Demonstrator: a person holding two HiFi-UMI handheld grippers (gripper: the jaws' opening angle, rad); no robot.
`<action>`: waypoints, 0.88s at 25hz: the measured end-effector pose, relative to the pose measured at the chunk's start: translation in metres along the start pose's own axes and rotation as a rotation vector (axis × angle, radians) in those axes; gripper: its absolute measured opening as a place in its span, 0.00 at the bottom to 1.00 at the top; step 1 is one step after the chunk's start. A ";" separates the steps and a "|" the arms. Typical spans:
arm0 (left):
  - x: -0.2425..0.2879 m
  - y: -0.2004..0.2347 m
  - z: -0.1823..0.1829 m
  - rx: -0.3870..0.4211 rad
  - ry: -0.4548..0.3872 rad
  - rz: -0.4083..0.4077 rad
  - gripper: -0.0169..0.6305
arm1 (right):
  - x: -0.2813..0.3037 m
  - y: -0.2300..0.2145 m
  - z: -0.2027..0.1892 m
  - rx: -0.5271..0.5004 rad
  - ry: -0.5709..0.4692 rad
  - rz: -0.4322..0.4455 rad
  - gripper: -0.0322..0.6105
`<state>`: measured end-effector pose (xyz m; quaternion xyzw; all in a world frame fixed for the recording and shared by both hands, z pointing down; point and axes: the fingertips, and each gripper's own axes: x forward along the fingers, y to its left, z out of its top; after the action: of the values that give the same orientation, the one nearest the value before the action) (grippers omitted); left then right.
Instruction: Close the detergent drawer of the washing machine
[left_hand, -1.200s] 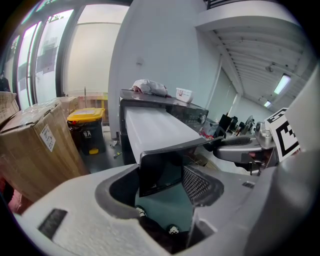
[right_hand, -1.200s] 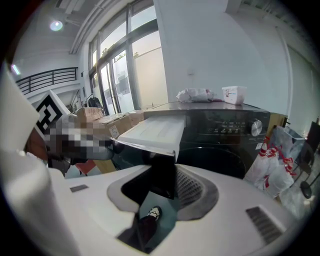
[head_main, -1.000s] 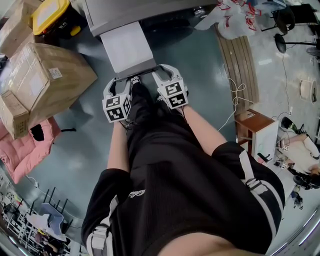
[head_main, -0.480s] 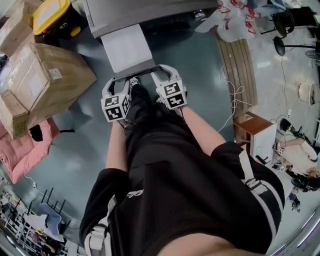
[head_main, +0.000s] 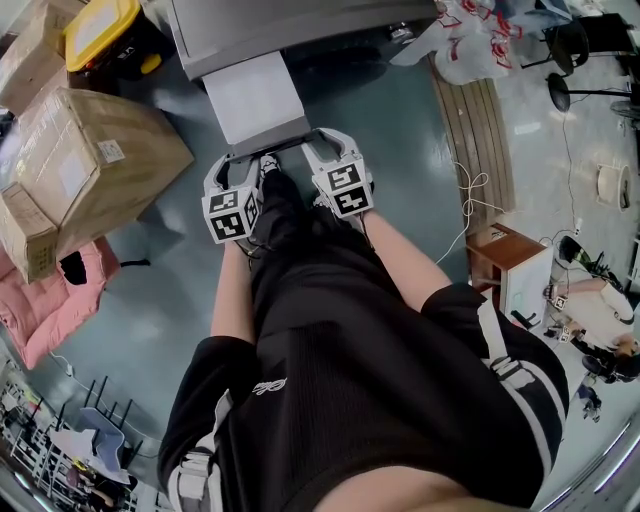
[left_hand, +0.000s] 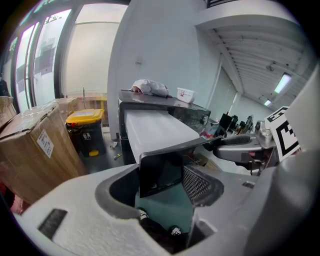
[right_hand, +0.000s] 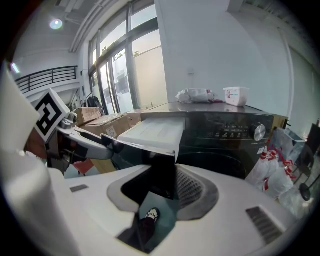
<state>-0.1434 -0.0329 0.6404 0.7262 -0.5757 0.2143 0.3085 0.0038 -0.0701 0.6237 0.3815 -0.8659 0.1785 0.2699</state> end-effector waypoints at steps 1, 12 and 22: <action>0.000 0.000 0.000 0.000 0.000 0.001 0.44 | 0.001 0.000 0.000 0.001 0.000 0.001 0.27; 0.002 0.001 0.002 0.000 0.007 0.003 0.44 | 0.003 -0.001 0.002 -0.002 0.007 0.009 0.27; 0.006 0.003 0.007 -0.002 0.011 0.008 0.44 | 0.007 -0.005 0.005 -0.006 0.007 0.014 0.27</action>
<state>-0.1452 -0.0426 0.6400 0.7225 -0.5771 0.2189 0.3115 0.0021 -0.0801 0.6249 0.3738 -0.8682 0.1791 0.2727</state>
